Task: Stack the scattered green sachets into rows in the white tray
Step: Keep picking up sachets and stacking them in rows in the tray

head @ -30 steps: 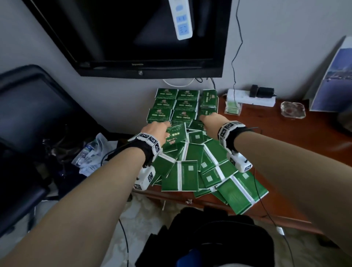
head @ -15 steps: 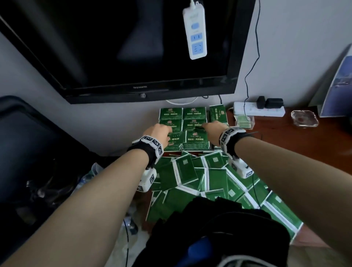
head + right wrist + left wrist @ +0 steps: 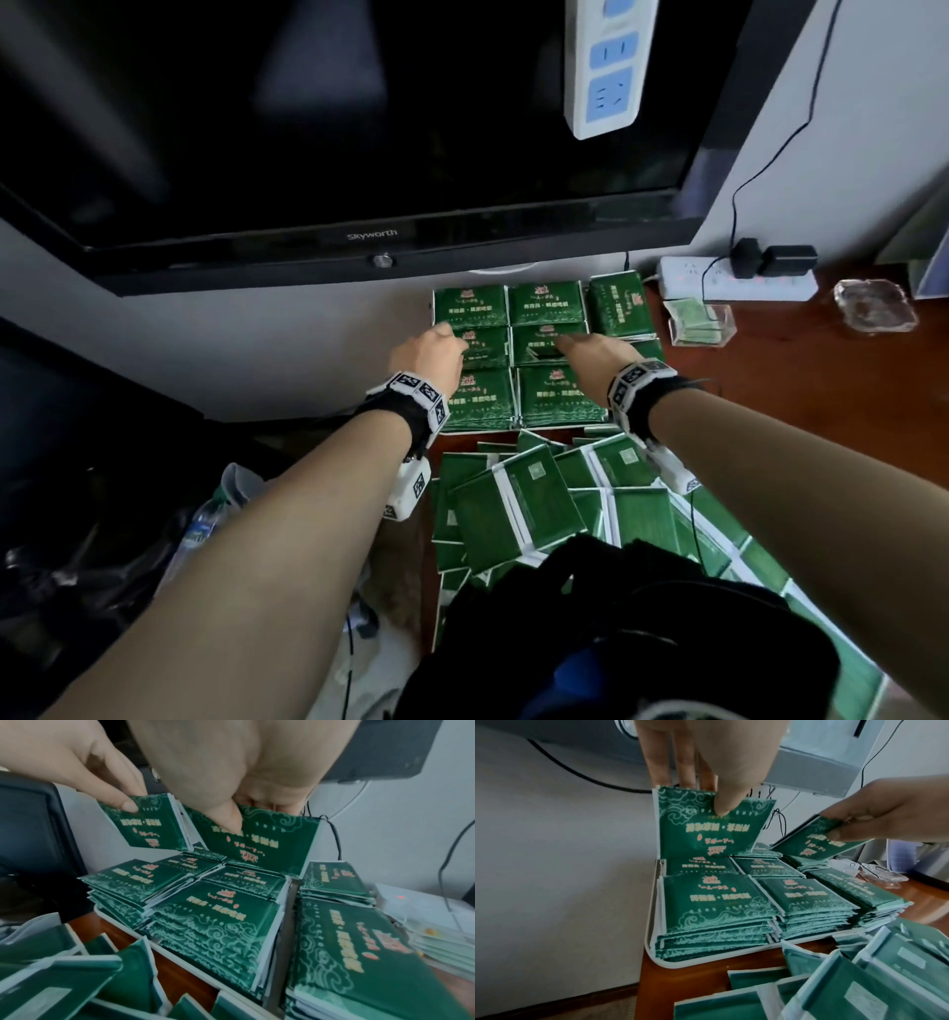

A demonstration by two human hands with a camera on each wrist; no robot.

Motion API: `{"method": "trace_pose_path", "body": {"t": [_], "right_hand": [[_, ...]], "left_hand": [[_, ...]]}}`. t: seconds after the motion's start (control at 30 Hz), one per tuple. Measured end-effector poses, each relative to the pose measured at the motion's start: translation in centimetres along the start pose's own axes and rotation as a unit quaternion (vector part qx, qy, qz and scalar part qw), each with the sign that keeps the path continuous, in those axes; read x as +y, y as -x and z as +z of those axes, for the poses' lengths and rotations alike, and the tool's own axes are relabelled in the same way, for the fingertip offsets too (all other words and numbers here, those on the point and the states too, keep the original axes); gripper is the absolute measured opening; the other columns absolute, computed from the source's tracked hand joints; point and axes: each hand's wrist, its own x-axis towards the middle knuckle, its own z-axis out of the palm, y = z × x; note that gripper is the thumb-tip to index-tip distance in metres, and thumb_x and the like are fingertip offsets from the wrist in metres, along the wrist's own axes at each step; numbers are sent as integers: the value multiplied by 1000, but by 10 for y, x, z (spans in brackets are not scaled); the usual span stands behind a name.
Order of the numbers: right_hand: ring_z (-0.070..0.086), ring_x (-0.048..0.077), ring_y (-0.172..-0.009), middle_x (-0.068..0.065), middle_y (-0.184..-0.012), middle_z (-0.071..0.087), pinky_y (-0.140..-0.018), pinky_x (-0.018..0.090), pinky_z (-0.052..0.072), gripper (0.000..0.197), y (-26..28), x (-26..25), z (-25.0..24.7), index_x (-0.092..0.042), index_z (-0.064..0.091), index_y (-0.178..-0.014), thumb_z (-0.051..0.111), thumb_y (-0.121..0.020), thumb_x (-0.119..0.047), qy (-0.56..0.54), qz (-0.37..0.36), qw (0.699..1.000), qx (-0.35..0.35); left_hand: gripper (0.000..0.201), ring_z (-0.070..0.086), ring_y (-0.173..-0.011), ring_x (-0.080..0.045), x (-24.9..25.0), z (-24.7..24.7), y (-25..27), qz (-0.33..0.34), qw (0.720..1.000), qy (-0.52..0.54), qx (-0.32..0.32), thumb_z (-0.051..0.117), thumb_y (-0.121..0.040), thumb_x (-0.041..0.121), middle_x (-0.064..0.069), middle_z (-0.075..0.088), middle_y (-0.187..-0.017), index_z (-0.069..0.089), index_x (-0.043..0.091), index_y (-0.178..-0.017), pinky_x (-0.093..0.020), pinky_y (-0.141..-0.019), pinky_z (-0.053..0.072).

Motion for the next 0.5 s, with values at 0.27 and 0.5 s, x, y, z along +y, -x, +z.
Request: {"method": "trace_pose_path", "body": {"t": [0.27, 0.5], "right_hand": [[56, 30, -120, 14, -144, 48, -85, 31, 52, 57, -35, -2, 12, -11, 28, -152, 44, -98, 0, -8, 19, 1000, -20], [30, 28, -145, 5, -163, 20, -113, 36, 34, 65, -51, 2, 32, -16, 22, -156, 45, -98, -2, -18, 6, 999, -41]], "left_hand": [[28, 55, -105, -18, -8, 23, -31, 44, 999, -24, 19, 55, -98, 18, 4, 61, -108, 69, 29, -119, -31, -66, 50], [35, 51, -115, -20, -12, 53, -30, 75, 996, -33, -30, 58, -98, 22, 4, 55, -127, 59, 27, -132, -35, -76, 52]]}}
